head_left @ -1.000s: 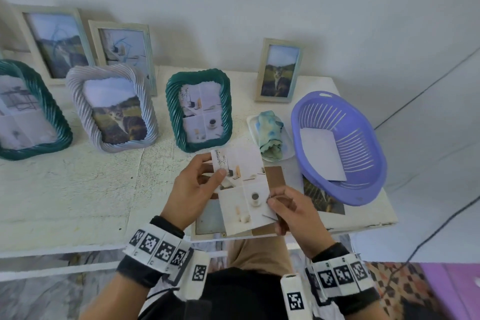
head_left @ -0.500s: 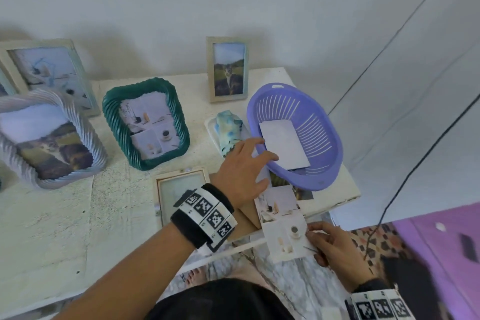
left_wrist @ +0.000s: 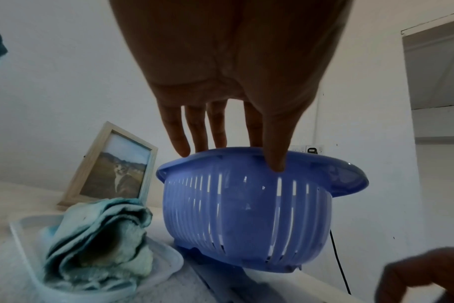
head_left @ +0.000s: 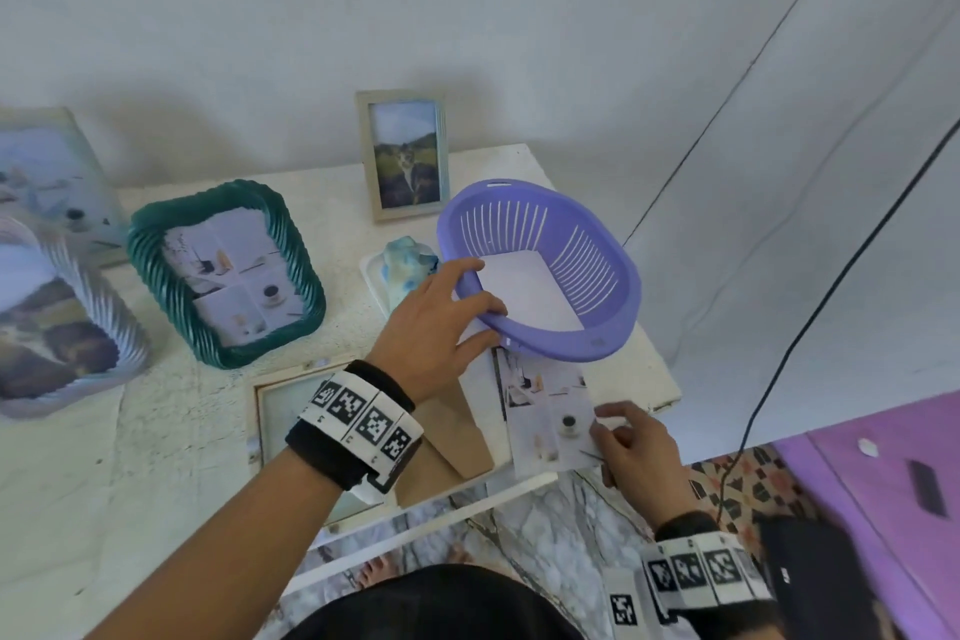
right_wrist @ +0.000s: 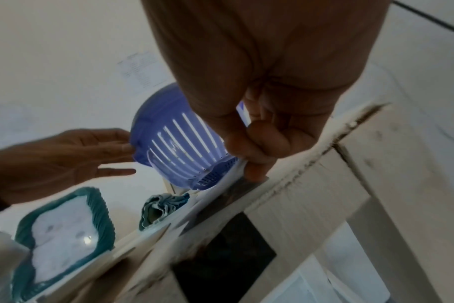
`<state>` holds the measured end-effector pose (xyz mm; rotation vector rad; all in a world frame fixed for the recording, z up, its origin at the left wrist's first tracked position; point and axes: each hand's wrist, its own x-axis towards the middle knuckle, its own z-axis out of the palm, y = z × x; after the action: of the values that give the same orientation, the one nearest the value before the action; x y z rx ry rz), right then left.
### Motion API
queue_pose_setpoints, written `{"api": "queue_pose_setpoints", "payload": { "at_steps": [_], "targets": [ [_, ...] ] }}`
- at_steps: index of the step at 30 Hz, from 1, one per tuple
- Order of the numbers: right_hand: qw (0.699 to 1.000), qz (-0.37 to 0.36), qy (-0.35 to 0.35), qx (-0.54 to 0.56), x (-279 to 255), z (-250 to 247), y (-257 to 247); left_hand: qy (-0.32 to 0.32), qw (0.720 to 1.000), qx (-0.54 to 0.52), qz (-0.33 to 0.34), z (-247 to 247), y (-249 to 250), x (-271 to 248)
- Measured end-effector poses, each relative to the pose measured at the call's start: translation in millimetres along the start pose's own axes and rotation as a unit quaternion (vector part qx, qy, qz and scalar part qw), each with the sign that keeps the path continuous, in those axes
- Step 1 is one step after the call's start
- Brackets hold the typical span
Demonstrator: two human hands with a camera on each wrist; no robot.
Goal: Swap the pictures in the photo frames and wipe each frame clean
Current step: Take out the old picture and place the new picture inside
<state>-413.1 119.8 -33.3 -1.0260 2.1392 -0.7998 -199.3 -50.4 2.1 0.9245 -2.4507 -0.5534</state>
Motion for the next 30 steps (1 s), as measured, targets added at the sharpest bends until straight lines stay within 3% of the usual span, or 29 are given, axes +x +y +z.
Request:
{"api": "queue_pose_setpoints", "payload": {
  "at_steps": [6,14,19,24,27,30],
  "targets": [
    [0.995,-0.024,0.009,-0.092,47.0,9.9,-15.0,-0.006,1.0,-0.003,-0.019,8.4,1.9,-8.0],
    [0.981,0.035,-0.018,-0.191,57.4,12.8,-11.2,-0.011,0.999,0.023,-0.037,21.3,7.4,-21.6],
    [0.987,0.014,-0.027,-0.155,59.6,1.4,-5.8,-0.011,0.998,0.038,-0.047,28.6,8.4,-29.1],
    [0.984,-0.012,0.062,-0.164,83.1,-54.7,-2.2,0.001,0.998,0.01,-0.061,33.0,11.5,-32.0],
    [0.97,-0.073,0.129,-0.191,102.2,-100.3,-38.6,0.005,0.998,-0.01,-0.066,34.7,13.5,-33.2],
    [0.945,-0.202,0.141,-0.213,113.5,-121.2,-92.7,0.022,0.997,-0.025,-0.076,38.4,16.3,-34.5]
  ]
}}
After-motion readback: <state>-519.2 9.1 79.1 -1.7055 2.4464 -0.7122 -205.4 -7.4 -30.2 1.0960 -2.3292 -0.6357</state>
